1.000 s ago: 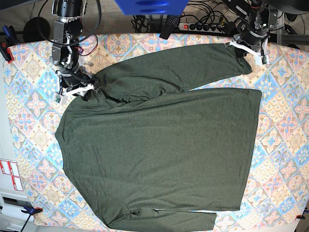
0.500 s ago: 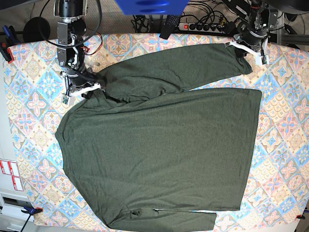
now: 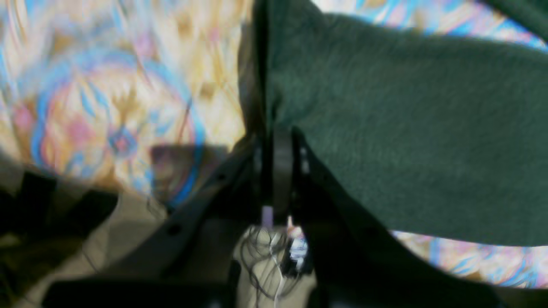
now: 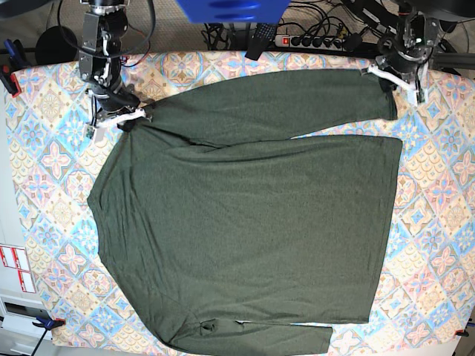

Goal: Fold the T-shirt properly
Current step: 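Lift both shoulder corners and pull them toward the hem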

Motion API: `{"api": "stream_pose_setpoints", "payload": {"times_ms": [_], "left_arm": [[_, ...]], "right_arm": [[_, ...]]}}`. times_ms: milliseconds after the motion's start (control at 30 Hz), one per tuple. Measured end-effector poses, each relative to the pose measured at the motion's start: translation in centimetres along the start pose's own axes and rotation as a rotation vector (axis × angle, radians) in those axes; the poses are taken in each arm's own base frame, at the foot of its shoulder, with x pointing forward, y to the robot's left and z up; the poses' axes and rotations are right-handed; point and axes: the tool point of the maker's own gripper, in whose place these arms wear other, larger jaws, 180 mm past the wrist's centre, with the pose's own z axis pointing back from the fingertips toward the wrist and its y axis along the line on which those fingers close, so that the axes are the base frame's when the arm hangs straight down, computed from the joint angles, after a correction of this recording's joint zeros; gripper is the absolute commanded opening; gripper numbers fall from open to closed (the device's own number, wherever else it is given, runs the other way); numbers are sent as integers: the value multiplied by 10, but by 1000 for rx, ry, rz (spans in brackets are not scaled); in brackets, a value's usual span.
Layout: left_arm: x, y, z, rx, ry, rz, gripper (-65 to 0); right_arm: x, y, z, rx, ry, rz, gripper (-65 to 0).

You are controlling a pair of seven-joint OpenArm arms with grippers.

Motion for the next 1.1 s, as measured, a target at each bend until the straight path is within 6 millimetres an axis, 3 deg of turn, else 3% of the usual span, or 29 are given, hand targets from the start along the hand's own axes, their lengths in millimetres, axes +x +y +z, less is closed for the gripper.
{"api": "stream_pose_setpoints", "payload": {"times_ms": [233, 633, 767, 900, 1100], "left_arm": [[34, -21, 6, -41, -90, -42, -650], [139, -50, -6, -98, -326, -30, -650], [174, -38, -3, -68, -414, 4, -650], [178, -25, -22, -39, -392, 41, -650], [174, -10, -46, -8, -346, 91, -650]], "right_arm": [[22, 11, 10, 23, -65, 19, -650], [32, 15, 11, 33, -88, 23, -650], [51, 26, 6, 48, -122, 28, -650], [83, 40, 2, 79, -195, 24, -650], [81, 41, 0, 79, -171, 25, -650]]}}
